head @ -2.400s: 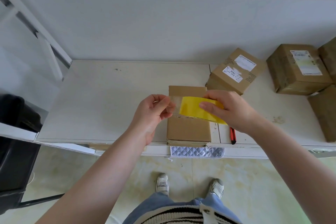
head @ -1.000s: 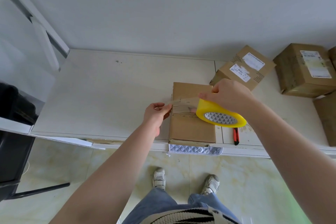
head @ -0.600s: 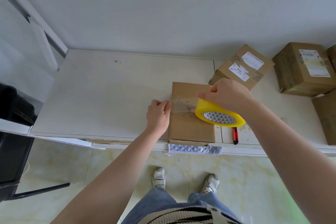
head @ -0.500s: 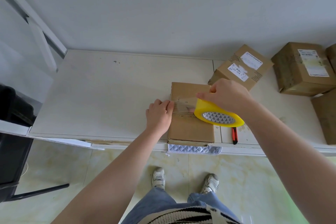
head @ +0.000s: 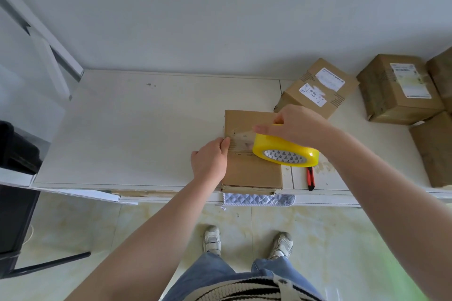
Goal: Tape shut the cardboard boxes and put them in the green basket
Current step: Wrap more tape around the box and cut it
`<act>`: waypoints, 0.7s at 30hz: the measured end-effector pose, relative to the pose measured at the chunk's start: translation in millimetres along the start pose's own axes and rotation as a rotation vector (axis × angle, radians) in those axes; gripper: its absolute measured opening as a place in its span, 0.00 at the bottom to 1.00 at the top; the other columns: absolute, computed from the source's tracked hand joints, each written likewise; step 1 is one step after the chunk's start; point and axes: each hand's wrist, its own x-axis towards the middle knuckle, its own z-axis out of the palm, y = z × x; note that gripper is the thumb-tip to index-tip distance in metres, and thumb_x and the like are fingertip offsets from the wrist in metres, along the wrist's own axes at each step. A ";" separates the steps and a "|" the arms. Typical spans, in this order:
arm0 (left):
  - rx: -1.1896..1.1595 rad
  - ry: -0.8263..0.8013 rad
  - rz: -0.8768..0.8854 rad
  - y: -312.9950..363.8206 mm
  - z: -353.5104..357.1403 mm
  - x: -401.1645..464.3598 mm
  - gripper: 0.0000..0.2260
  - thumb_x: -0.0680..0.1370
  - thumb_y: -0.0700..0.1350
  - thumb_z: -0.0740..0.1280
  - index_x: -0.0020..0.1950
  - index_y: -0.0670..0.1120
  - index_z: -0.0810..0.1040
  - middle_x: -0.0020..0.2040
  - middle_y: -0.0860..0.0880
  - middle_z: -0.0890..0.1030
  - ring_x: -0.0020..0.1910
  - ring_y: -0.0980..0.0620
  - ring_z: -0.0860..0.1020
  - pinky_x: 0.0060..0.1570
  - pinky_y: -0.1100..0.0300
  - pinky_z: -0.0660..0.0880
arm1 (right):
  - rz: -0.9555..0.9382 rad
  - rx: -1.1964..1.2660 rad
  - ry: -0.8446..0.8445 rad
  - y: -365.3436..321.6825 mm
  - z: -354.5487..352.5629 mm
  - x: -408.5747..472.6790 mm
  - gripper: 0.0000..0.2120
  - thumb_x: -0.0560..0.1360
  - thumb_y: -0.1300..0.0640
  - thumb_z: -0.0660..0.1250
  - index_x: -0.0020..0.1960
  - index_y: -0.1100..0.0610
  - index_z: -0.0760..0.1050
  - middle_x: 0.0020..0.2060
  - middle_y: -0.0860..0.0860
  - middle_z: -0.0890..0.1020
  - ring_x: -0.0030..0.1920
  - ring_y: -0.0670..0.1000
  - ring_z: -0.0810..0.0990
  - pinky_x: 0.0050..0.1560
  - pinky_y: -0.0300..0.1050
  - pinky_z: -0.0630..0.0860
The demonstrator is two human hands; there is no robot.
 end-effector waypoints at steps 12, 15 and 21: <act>0.033 0.116 0.050 4.5 -0.1 -3.0 0.19 0.84 0.52 0.53 0.33 0.50 0.59 0.31 0.52 0.69 0.34 0.45 0.71 0.48 0.52 0.65 | 0.049 -0.161 0.023 37.8 3.0 2.8 0.33 0.66 0.24 0.63 0.29 0.55 0.63 0.23 0.48 0.66 0.24 0.48 0.66 0.27 0.42 0.62; 0.043 0.114 0.046 5.3 -0.3 -3.4 0.19 0.84 0.52 0.54 0.33 0.50 0.61 0.31 0.51 0.69 0.34 0.45 0.71 0.48 0.52 0.65 | 0.109 -0.225 -0.006 45.4 5.5 9.4 0.33 0.65 0.24 0.64 0.31 0.56 0.67 0.25 0.49 0.70 0.26 0.49 0.71 0.28 0.42 0.66; 0.024 0.108 0.040 6.5 0.3 -6.2 0.20 0.84 0.53 0.53 0.33 0.50 0.59 0.31 0.52 0.67 0.35 0.46 0.70 0.49 0.52 0.66 | 0.201 -0.155 -0.088 70.8 31.8 18.5 0.32 0.66 0.27 0.65 0.31 0.58 0.70 0.26 0.50 0.72 0.28 0.50 0.73 0.32 0.43 0.69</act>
